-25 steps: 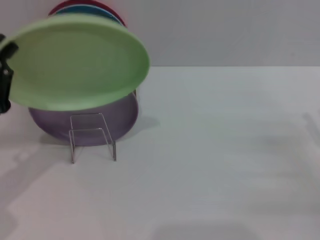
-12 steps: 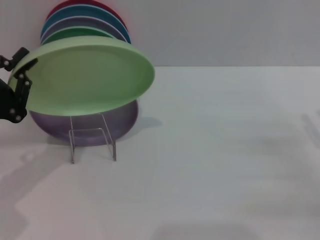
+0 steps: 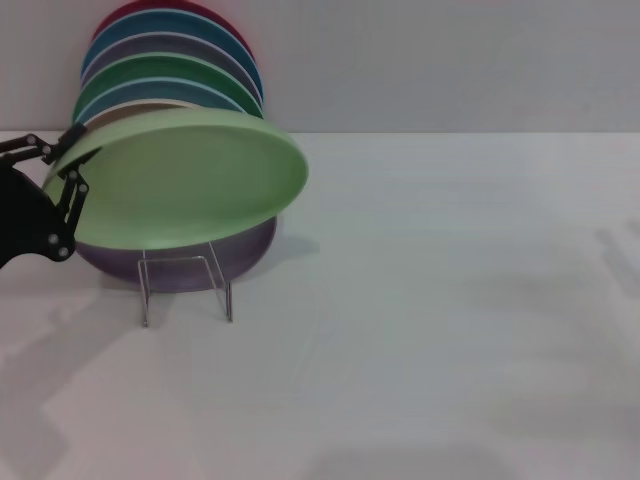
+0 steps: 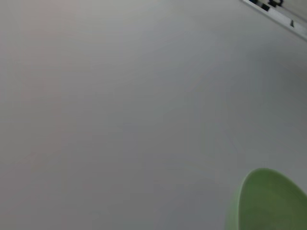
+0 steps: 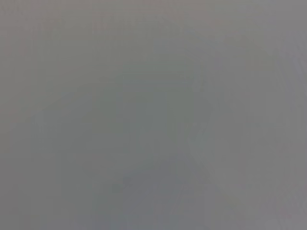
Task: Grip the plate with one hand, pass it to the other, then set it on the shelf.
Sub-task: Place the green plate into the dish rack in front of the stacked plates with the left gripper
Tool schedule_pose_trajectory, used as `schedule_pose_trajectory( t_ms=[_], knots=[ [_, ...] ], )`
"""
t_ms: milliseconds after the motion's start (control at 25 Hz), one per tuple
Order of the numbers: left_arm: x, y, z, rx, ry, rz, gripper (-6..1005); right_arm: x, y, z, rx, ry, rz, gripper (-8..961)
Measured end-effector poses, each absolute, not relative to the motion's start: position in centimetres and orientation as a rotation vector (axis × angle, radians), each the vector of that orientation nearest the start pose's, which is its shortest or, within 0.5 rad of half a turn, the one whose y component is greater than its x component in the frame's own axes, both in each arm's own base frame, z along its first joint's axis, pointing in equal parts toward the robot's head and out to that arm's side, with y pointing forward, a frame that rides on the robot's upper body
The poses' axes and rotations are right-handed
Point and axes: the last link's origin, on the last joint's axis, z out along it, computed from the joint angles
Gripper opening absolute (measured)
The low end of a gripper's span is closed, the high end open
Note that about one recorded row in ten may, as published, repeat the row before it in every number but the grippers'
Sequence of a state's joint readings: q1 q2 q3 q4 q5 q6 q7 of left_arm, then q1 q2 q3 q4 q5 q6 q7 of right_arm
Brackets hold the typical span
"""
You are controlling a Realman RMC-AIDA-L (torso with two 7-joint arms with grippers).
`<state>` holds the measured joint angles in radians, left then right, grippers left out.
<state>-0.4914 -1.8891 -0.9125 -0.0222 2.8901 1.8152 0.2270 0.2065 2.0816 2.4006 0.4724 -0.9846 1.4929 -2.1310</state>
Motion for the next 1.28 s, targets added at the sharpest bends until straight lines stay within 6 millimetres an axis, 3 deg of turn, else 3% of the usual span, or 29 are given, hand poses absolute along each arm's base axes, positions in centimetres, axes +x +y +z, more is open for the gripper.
schedule_pose_trajectory(
  t_ms=[560,1000,1280],
  knots=[
    [-28.5,30.0,3.2,-1.803,0.590,-0.662,77,33.0,27.6,7.8,-1.689,0.570,1.237,550],
    [-28.2,29.9,2.8,-1.801,0.586,-0.676,79,32.8,27.6,8.0,-1.691,0.556,1.246,558],
    [-27.8,29.5,2.1,-1.760,0.575,-0.686,192,32.8,27.6,8.1,-1.693,0.546,1.249,563]
  ],
)
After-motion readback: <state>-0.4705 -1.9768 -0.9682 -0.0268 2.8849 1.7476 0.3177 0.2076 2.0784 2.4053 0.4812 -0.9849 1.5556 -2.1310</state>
